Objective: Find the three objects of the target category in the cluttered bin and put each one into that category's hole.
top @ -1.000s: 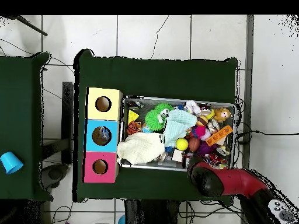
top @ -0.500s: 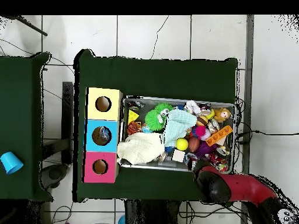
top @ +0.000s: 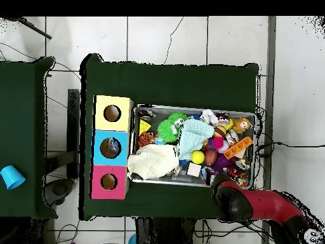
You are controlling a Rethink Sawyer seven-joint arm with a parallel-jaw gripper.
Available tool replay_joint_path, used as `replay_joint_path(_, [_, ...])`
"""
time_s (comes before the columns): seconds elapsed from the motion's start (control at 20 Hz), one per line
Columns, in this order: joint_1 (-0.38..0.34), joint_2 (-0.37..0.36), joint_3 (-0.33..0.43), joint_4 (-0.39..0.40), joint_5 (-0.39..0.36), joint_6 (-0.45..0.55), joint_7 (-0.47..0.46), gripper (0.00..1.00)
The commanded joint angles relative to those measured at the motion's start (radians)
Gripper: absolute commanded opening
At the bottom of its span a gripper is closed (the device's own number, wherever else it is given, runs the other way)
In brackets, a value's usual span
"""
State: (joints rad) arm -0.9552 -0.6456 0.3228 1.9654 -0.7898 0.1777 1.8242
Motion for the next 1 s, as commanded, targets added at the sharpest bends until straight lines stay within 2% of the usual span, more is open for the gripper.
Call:
replay_joint_path(0.05, [0.044, 0.056, 0.003, -0.044, -0.035, 0.005, 0.029, 1.00])
replay_joint_path(0.2, [0.054, 0.081, -0.018, -0.049, -0.040, -0.022, 0.049, 1.00])
replay_joint_path(0.55, [0.063, 0.083, -0.061, -0.023, -0.056, -0.067, 0.062, 1.00])
replay_joint_path(1.0, [0.049, 0.096, -0.062, -0.014, -0.069, -0.075, 0.037, 1.00])
